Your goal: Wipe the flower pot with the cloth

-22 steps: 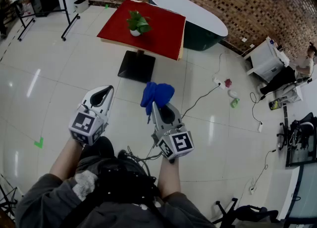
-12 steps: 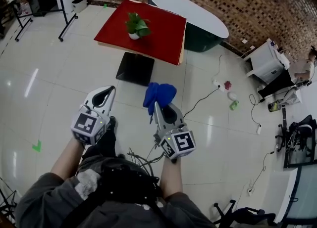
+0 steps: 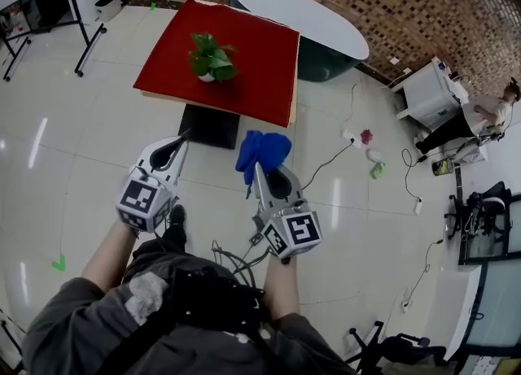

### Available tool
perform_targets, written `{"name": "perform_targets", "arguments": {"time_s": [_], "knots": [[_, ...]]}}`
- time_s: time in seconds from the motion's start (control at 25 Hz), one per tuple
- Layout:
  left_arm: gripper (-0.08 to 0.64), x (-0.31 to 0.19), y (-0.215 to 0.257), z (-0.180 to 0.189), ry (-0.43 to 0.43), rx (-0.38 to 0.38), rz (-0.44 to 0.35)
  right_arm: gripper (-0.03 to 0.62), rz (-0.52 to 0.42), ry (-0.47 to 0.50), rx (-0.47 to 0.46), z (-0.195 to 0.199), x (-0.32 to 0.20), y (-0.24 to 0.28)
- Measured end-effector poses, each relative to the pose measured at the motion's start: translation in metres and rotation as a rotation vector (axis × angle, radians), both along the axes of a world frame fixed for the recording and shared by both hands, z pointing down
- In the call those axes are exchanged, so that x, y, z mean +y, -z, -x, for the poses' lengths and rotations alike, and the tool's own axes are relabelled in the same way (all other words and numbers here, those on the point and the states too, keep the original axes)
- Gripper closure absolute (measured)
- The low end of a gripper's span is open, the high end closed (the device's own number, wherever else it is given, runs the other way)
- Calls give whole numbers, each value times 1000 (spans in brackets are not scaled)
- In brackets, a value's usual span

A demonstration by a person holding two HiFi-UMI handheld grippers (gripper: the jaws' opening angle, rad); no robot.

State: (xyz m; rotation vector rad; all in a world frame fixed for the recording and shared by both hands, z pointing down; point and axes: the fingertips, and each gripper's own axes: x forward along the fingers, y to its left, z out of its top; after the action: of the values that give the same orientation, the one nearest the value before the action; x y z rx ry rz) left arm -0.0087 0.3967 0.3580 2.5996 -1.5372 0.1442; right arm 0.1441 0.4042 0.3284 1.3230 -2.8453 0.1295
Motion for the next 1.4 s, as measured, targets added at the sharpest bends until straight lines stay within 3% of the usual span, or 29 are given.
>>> {"name": "perform_targets", "arguments": {"time_s": [0.12,0.28,0.44,0.6,0.72,0.88,1.04,1.16,1.4], "knots": [[549,-56,3,13,-15,14,27,531,4,-17,-1,14,-54,7],[524,-139,-5,52,-18,-22,50,531,15,-34,2,47,-138,13],[517,-180,-20,84,-25,-29,57,531,9,-58,9,80,-184,14],[448,-220,-29,99,-42,-60,49,531,12,-83,7,99,-224,12],[351,-253,-40,100,-28,-64,56,531,38,-103,7,95,-251,8],[277,-291,-60,97,-6,-67,52,531,62,-132,14,85,-283,-4],[141,-332,-82,80,-35,-77,40,531,82,-148,14,68,-327,-20],[118,-359,-102,73,-45,-125,38,531,93,-136,5,64,-364,-31],[98,-415,-154,70,-16,-134,102,531,124,-105,13,56,-436,-60]]}}
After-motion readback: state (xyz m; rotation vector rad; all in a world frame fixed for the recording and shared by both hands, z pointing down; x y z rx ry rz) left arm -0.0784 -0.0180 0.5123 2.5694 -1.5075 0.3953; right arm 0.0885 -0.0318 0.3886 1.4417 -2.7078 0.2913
